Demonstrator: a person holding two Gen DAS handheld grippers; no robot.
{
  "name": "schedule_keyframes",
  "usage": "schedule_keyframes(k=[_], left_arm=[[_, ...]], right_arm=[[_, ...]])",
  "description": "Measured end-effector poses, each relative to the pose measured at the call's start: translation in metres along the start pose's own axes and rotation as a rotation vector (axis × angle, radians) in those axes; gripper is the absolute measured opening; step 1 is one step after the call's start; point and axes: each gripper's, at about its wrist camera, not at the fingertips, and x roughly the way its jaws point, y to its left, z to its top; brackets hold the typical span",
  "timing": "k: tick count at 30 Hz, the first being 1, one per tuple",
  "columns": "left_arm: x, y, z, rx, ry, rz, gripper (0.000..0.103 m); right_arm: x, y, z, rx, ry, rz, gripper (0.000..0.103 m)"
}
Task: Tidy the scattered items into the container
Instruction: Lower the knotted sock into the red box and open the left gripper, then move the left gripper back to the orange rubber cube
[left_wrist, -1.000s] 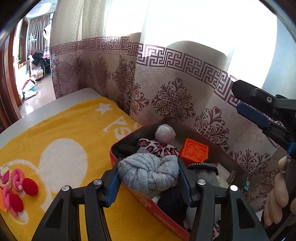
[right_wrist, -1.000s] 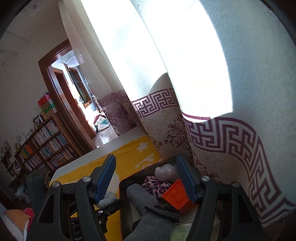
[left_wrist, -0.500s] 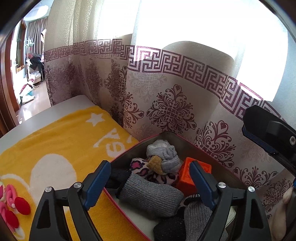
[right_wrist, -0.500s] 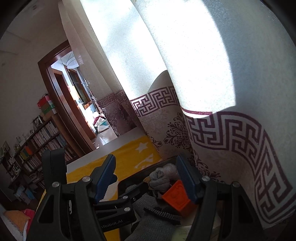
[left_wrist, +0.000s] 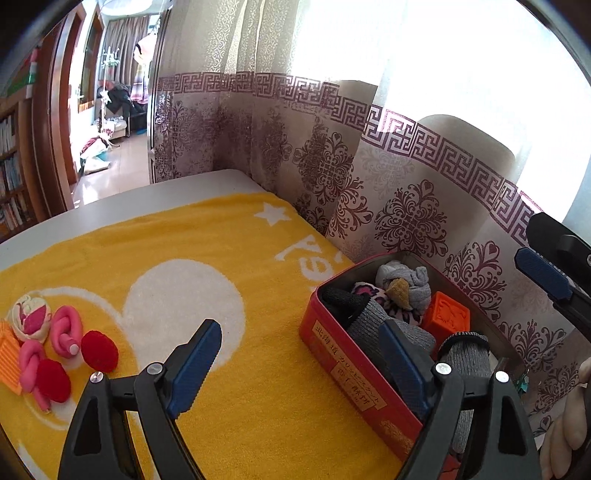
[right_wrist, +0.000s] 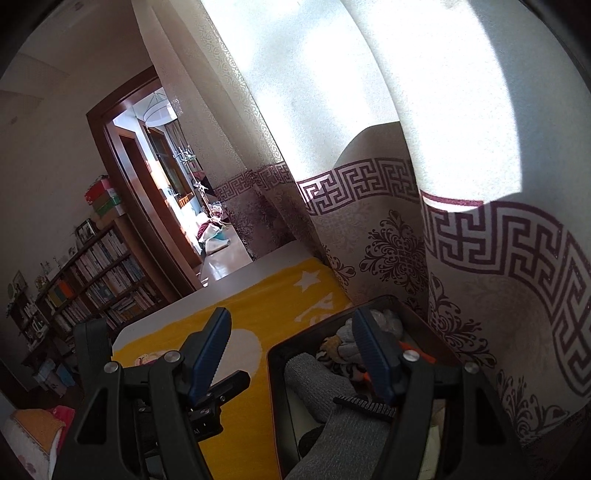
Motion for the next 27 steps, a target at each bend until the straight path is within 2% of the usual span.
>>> schedule_keyframes(k=[5, 13, 22, 27], left_arm=[[-0.018, 0.043, -0.012, -0.091, -0.001, 0.054, 0.088], [-0.059, 0.128, -0.032, -0.239, -0.046, 0.176, 0.088], [-0.096, 0.222, -0.059, -0.429, -0.101, 0.341, 0.088], [-0.092, 0.247, -0.058, -0.456, -0.075, 0.392, 0.088]], right_arm=[[0.015, 0.034, -0.014, -0.041, 0.053, 0.053, 0.074], [0.044, 0.086, -0.042, -0.112, 0.145, 0.12, 0.075], [0.09, 0.12, -0.07, -0.143, 0.24, 0.125, 0.075], [0.112, 0.131, -0.084, -0.146, 0.273, 0.118, 0.075]])
